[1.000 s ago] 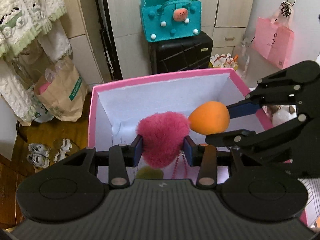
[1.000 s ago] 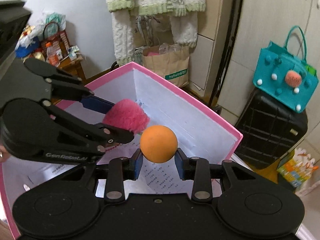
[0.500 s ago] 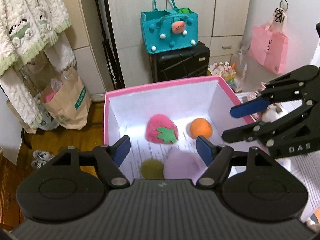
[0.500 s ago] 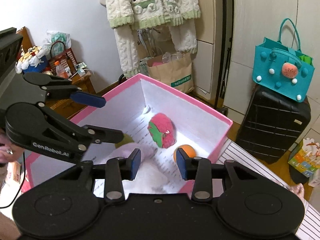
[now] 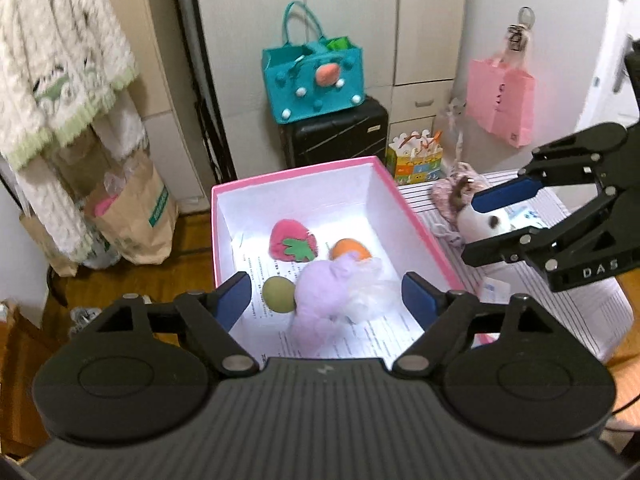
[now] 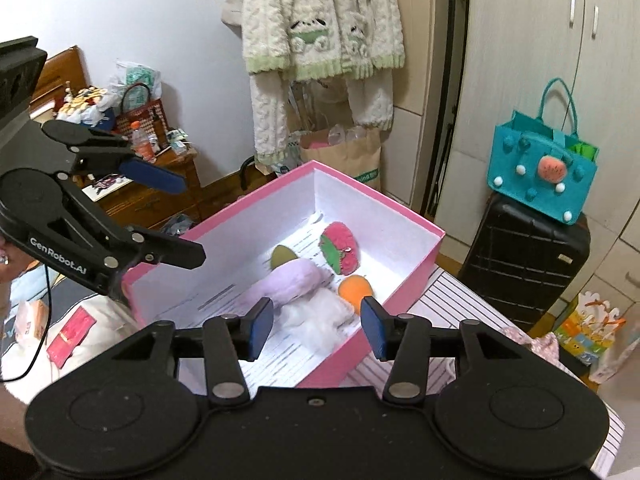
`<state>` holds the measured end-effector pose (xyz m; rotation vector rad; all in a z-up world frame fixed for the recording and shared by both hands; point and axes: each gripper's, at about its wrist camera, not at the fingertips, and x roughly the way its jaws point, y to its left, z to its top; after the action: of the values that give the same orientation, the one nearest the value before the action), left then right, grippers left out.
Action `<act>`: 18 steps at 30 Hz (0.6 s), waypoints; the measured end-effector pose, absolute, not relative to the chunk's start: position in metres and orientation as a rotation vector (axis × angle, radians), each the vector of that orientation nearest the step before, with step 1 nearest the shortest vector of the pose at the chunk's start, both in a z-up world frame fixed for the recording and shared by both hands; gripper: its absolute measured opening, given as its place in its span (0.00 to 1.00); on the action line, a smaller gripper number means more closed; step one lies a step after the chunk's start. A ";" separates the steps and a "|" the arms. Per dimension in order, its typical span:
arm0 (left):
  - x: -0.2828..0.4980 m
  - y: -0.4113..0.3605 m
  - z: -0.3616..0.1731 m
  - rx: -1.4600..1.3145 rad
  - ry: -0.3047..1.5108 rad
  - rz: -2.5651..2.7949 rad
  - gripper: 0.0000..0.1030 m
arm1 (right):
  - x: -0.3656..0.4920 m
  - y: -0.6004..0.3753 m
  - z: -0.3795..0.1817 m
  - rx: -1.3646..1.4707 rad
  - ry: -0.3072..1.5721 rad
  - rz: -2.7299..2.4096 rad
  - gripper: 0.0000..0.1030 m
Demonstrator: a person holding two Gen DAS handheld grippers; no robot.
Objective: Organize soft objects
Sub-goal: 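Withdraw both grippers from the box back toward the table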
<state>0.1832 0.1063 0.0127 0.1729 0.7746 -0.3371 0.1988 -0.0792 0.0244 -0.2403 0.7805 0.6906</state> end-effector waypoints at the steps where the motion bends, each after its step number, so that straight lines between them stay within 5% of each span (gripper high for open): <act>1: 0.175 0.104 0.018 0.179 0.769 -0.347 0.81 | 0.191 -0.081 0.028 -0.244 0.775 0.693 0.54; 18: 0.078 0.046 0.038 0.283 0.748 -0.488 0.88 | 0.081 -0.127 0.051 -0.308 0.679 0.693 0.69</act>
<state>0.0779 0.0455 0.0376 0.2834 0.7481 -0.4879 0.0813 -0.1269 0.0512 -0.3081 0.6787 0.6927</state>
